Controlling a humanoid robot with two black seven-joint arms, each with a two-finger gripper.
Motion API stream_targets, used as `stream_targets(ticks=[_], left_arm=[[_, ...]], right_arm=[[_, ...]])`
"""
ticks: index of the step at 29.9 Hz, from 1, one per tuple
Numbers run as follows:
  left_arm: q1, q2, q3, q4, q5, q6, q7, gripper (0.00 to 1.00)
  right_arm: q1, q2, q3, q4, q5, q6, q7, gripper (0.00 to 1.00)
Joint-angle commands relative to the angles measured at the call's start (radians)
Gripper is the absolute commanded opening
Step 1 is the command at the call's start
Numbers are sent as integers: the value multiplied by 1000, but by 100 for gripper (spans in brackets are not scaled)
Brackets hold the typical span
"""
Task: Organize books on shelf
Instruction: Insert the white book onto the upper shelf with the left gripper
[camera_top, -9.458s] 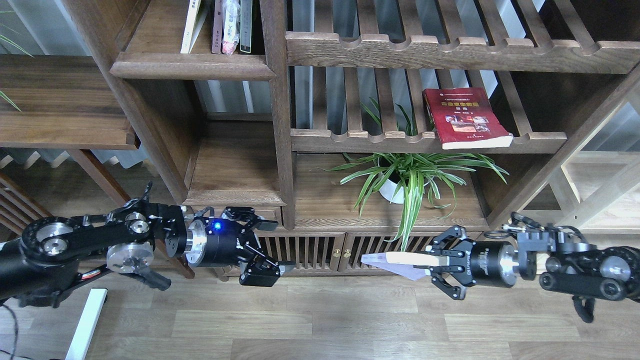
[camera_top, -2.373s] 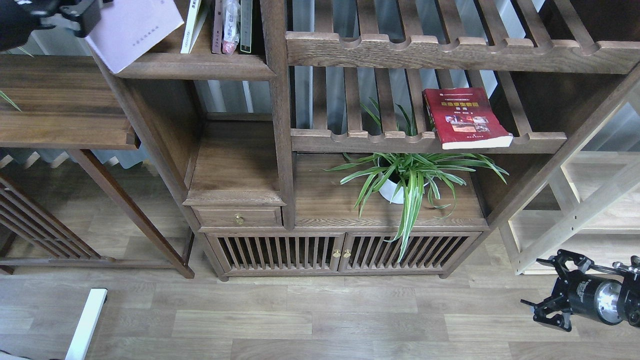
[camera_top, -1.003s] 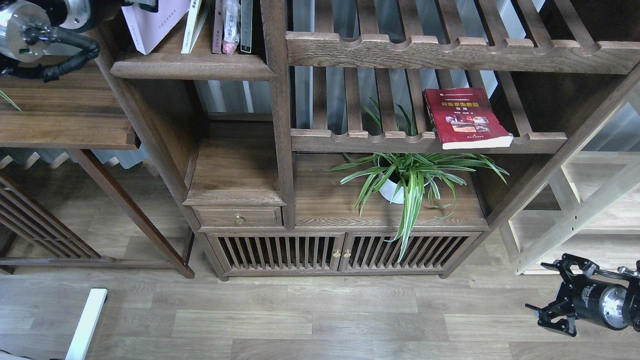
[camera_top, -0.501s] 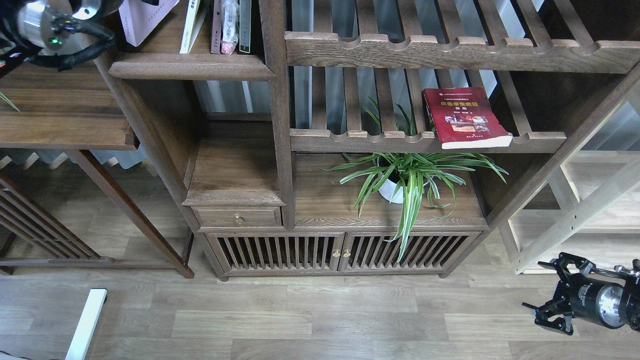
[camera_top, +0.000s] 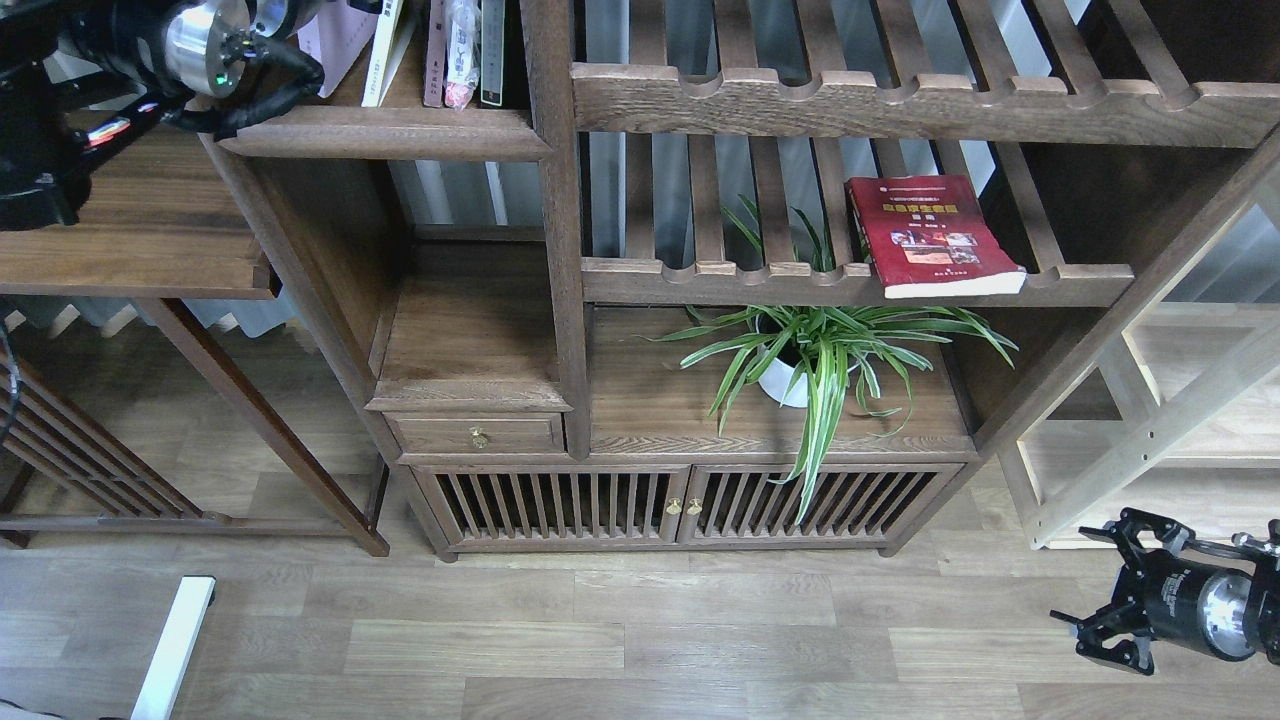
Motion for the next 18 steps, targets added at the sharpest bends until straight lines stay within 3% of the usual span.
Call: stream_targets(ticks=[1,18], left_arm=[[-2,-13,6,18,-30,20,12,0],[-4,-92,9,168,-110,30,60,0]], right_arm=[[2,0,0,-2,-3,0,0,100],[-1,4,-2,-2,-9,0,0,100]])
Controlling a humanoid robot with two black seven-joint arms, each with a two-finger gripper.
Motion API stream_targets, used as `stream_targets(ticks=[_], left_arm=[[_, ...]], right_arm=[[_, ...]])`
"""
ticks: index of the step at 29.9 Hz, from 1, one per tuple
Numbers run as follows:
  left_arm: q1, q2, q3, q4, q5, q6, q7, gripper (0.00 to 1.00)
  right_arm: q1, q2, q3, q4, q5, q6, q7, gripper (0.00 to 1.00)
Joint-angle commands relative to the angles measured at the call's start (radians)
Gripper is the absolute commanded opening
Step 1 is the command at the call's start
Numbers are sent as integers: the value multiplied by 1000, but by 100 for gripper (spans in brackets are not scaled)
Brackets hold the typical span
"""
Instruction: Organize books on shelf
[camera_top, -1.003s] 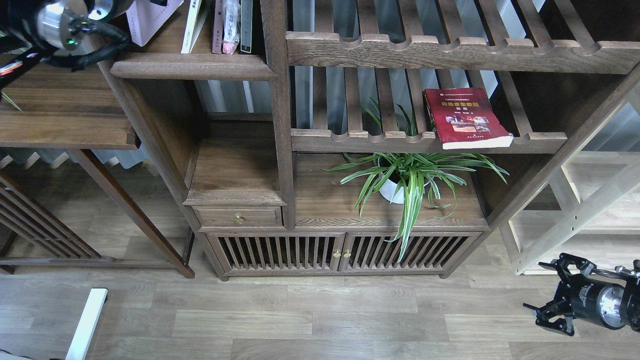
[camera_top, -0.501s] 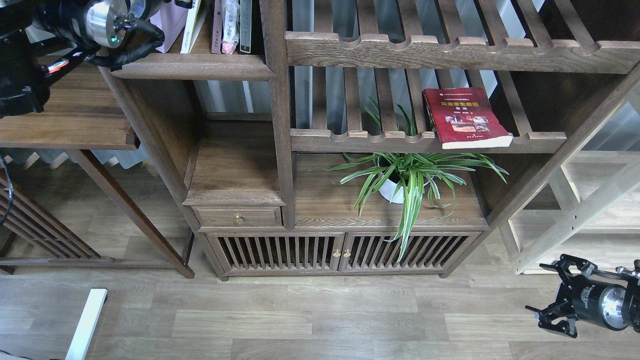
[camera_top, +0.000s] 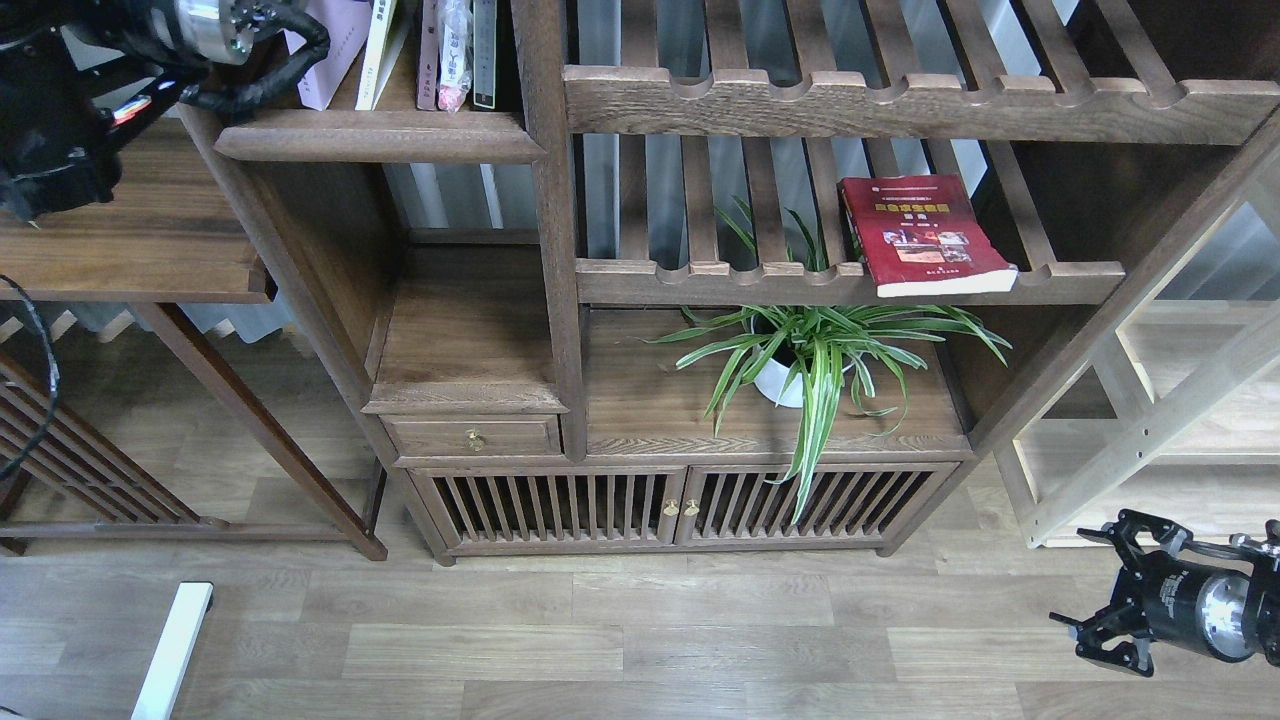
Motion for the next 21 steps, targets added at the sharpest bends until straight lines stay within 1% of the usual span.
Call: stream_targets(ticks=[1,8,21], left_arm=[[0,-27,3,30,-3,-1,13,0],[0,-79,12,98,-3,0,22,0],[6,-99,46,101,-1,-4,25,0]], right_arm=[[-1,0,0,0,-8,-1,0,100],[-8,-2,0,0,-14,-1,0,100],[-18,-2,1,0,-19,-10,0,100]])
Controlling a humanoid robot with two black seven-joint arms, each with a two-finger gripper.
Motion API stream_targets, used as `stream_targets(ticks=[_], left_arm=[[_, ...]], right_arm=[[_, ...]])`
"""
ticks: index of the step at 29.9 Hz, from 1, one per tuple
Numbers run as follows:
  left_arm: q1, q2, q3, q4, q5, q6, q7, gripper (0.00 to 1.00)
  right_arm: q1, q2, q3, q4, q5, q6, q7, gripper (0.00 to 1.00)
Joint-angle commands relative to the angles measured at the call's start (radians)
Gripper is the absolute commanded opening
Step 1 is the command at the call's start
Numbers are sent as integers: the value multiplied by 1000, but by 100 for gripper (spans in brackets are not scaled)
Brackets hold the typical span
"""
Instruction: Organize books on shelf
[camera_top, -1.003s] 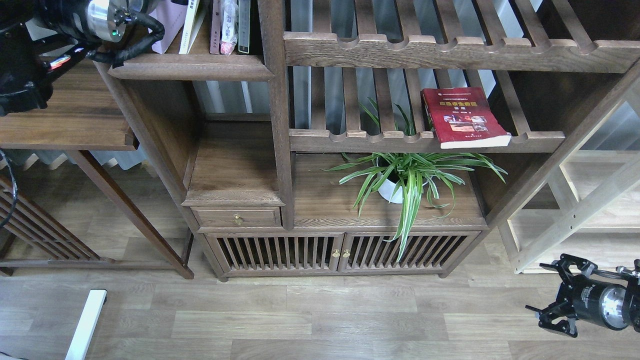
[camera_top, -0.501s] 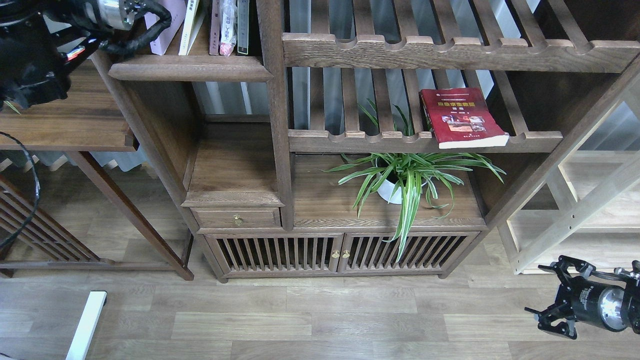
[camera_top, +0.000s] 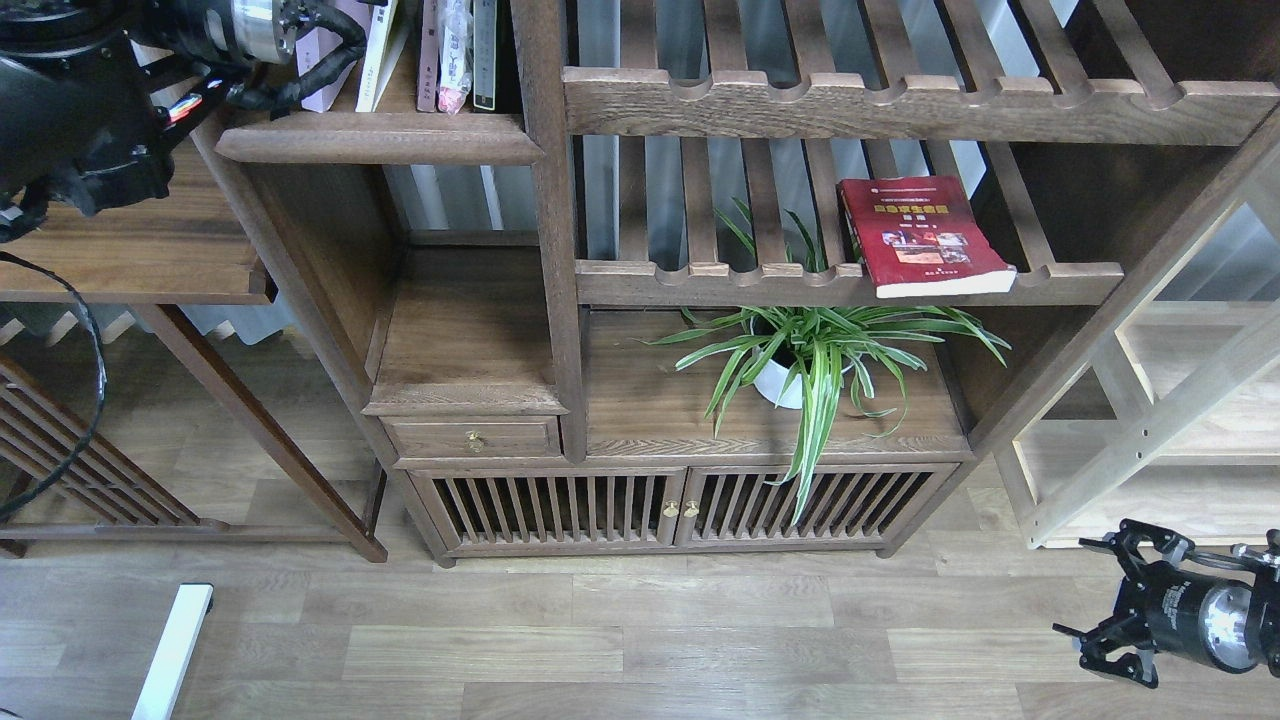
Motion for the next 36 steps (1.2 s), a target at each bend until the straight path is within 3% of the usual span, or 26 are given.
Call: stream_targets(ticks=[1,4,9,14,16,17,36], left_arm=[[3,-7,11,-2,1,-3,4,0],[3,-16,17,-2,3,-3,4,0],[3,-19,16,-2,-3,-3,4,18],[2,-19,11,-2,-3,-1,-1,41],[0,-18,5,-2,-3,-1,-1,67],[0,-18,3,-2,-3,1,-3,69],[-10,-4,-17,-37,-7,1,2,75]], right_arm=[[-2,-1,-1,0,-2,0,0,100],[-2,-1,-1,0,-2,-2,0,100],[-9,-2,2,0,-2,-2,0,100],[-18,-2,2,0,-3,-14,0,100],[-20,-2,2,0,-3,-15,0,100],[-20,-2,2,0,-3,-15,0,100],[-29,-4,1,2,-3,-25,0,100]])
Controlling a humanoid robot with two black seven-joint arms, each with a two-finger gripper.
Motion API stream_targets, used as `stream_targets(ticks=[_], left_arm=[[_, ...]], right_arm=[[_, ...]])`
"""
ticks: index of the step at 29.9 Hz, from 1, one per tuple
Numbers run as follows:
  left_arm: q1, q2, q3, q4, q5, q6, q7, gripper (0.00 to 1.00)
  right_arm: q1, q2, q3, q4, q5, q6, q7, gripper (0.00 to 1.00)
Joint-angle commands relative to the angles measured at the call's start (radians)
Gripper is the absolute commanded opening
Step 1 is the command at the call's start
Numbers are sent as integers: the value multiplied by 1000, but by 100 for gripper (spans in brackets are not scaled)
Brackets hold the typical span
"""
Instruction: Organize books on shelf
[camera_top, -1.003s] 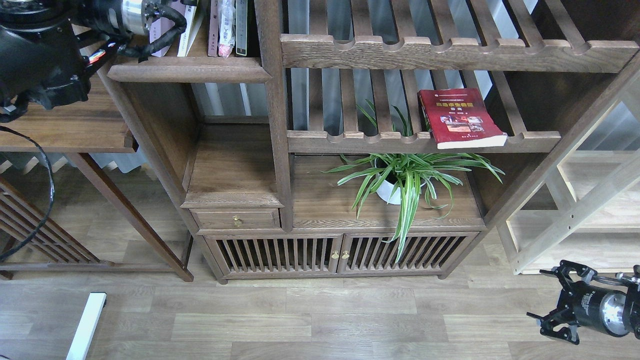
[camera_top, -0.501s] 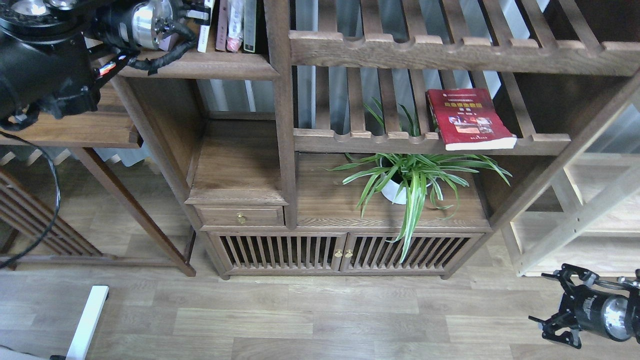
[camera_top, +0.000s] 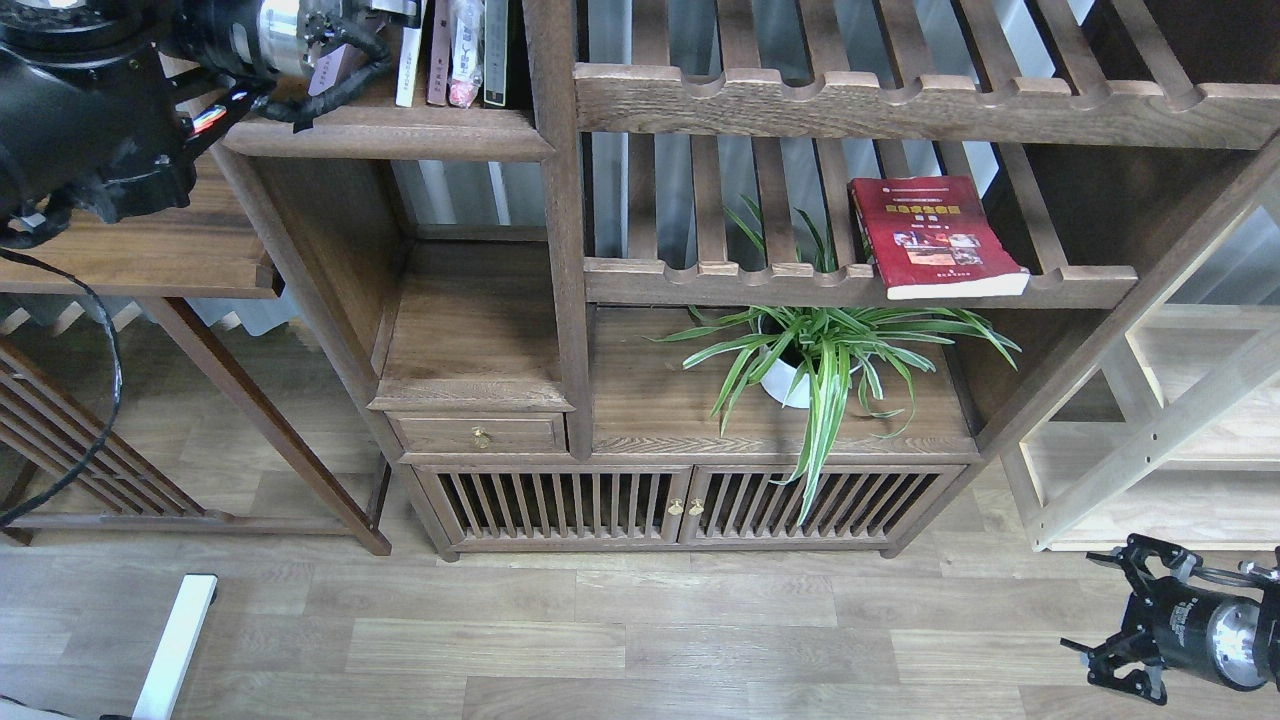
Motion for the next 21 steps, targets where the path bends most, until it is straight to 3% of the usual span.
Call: stream_targets(ticks=[1,14,21], left_arm=[[-2,8,-15,-27,1,0,2,76],[-17,97,-26,-153,-3,-6,4,78],[-26,104,-26,-179,7,-17,13,45]], right_arm=[[0,0,0,0,0,-1,0,100],[0,0,6,-2,2,-1,0,100],[1,0,6,-3,2,-1,0,100]])
